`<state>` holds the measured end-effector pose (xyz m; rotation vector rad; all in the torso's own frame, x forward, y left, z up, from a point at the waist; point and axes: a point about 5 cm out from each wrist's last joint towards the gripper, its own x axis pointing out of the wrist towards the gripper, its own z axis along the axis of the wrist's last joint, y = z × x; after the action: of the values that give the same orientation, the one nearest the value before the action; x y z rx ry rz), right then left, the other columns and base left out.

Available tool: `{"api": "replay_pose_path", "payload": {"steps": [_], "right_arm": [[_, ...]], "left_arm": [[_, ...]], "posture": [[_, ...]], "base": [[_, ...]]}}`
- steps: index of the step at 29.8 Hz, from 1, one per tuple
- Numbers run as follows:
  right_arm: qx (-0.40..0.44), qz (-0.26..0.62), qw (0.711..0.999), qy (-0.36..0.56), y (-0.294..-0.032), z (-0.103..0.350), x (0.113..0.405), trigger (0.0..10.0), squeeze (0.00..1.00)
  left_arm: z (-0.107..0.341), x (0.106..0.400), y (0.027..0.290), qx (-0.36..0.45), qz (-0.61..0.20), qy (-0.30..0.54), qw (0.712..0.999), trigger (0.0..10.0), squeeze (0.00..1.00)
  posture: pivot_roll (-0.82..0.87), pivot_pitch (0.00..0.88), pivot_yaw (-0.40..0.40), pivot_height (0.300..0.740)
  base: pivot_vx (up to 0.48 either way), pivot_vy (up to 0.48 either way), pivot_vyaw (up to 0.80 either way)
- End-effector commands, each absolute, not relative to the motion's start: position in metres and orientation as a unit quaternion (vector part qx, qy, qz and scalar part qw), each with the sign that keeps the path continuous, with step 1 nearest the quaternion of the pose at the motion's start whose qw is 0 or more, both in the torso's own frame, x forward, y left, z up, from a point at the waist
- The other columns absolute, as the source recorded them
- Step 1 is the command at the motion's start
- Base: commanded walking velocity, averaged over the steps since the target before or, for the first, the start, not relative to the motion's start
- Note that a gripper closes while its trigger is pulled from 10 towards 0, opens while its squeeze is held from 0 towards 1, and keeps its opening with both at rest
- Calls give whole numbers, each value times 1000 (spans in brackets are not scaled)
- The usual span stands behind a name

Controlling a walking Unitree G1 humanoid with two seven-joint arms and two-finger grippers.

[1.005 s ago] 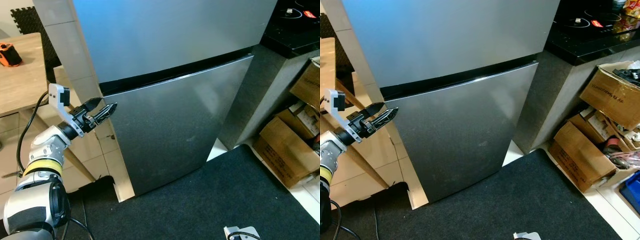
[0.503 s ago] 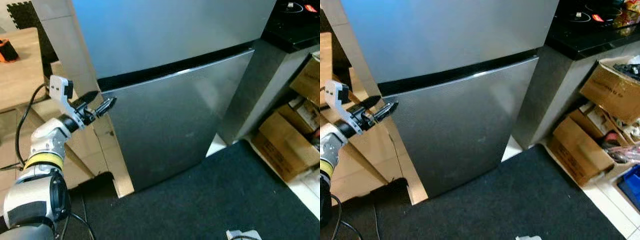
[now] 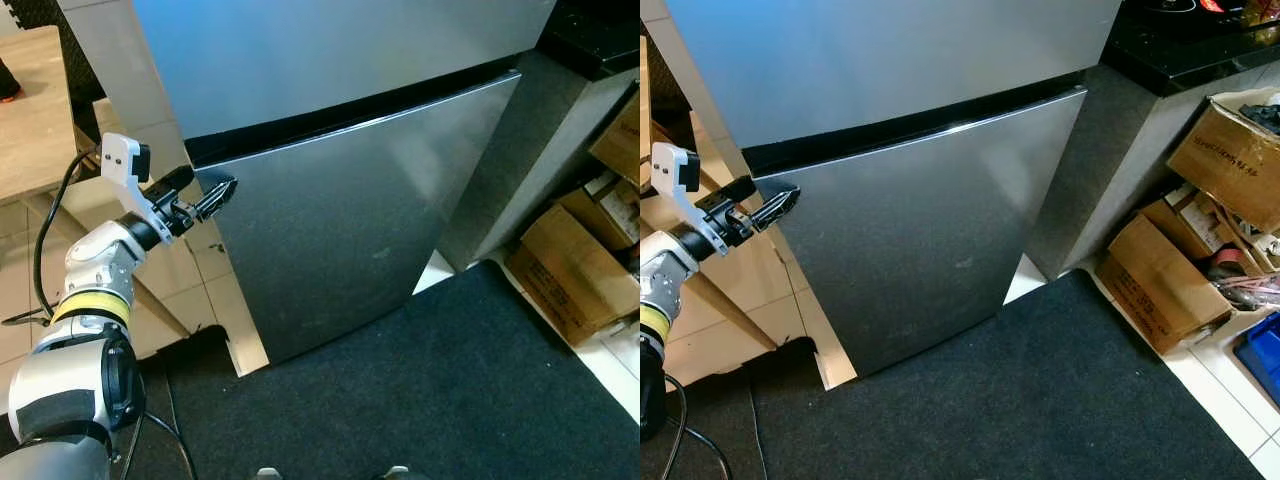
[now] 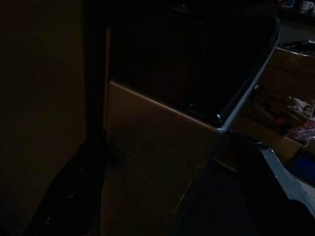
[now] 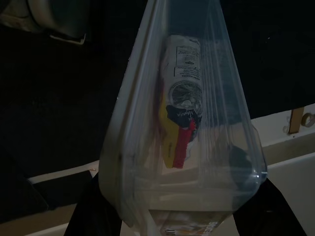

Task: Restocking fridge

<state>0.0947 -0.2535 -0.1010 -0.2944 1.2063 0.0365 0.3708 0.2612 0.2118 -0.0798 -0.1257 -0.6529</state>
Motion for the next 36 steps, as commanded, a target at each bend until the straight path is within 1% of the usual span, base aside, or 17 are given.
{"api": "replay_pose_path", "payload": {"steps": [1, 4, 5, 7, 15, 17, 20, 22, 25, 26, 27, 28, 30, 32, 33, 34, 36], "right_arm": [[-137, 11, 812, 568, -256, -101, 91, 10000, 0], [-135, 10, 815, 563, -254, -101, 96, 10000, 0], [-135, 10, 815, 563, -254, -101, 96, 10000, 0], [-134, 11, 818, 559, -252, -100, 100, 10000, 0], [-131, 12, 823, 553, -248, -100, 107, 10000, 0], [-130, 12, 823, 552, -246, -100, 108, 10000, 0], [-129, 12, 824, 552, -246, -100, 109, 10000, 0], [-128, 11, 824, 552, -245, -100, 109, 10000, 0], [-128, 11, 824, 552, -245, -100, 109, 10000, 0], [-128, 11, 824, 552, -245, -100, 109, 10000, 0], [-128, 11, 824, 552, -245, -100, 109, 10000, 0], [-127, 11, 824, 552, -244, -100, 109, 10000, 0], [-127, 11, 824, 552, -244, -100, 109, 10000, 0], [-124, 11, 826, 550, -241, -100, 111, 10000, 0], [-124, 11, 826, 550, -241, -100, 111, 10000, 0], [-123, 11, 827, 549, -240, -100, 113, 10000, 0], [-123, 11, 827, 548, -240, -100, 114, 10000, 0]], "left_arm": [[197, 370, 231, -44, -429, -17, 902, 10000, 0], [195, 365, 220, -34, -498, 1, 866, 10000, 0], [195, 365, 220, -34, -498, 1, 866, 10000, 0], [193, 363, 217, -21, -528, 17, 849, 10000, 0], [187, 357, 213, -19, -570, 38, 821, 10000, 0], [179, 352, 207, -21, -593, 48, 804, 10000, 0], [175, 350, 204, -25, -605, 53, 794, 10000, 0], [165, 344, 196, -34, -626, 62, 776, 10000, 0], [165, 344, 196, -34, -626, 62, 776, 10000, 0], [158, 341, 190, -41, -639, 67, 765, 10000, 0], [158, 341, 190, -41, -639, 67, 765, 10000, 0], [145, 333, 176, -60, -659, 75, 746, 10000, 0], [145, 333, 176, -60, -659, 75, 746, 10000, 0], [112, 308, 144, -108, -700, 95, 699, 10000, 0], [112, 308, 144, -108, -700, 95, 699, 10000, 0], [101, 296, 133, -132, -710, 102, 685, 10000, 0], [91, 289, 129, -148, -710, 110, 679, 10000, 0]], "posture": [[-187, 250, -33, 740], [-181, 241, -28, 740], [-181, 241, -28, 740], [-171, 232, -24, 740], [-156, 216, -16, 740], [-152, 211, -13, 740], [-149, 205, -12, 740], [-144, 196, -9, 740], [-144, 196, -9, 740], [-144, 194, -8, 740], [-144, 194, -8, 740], [-139, 179, -5, 740], [-139, 179, -5, 740], [-137, 160, -4, 740], [-137, 160, -4, 740], [-137, 157, -6, 740], [-134, 153, -8, 740]], "base": [[0, 0, 0], [0, 0, 0], [0, 0, 0], [0, 0, 0], [0, 0, 0], [0, 0, 0], [0, 0, 0], [0, 0, 0], [0, 0, 0], [0, 0, 0], [0, 0, 0], [0, 0, 0], [0, 0, 0], [0, 0, 0], [0, 0, 0], [0, 0, 0], [0, 0, 0]]}}
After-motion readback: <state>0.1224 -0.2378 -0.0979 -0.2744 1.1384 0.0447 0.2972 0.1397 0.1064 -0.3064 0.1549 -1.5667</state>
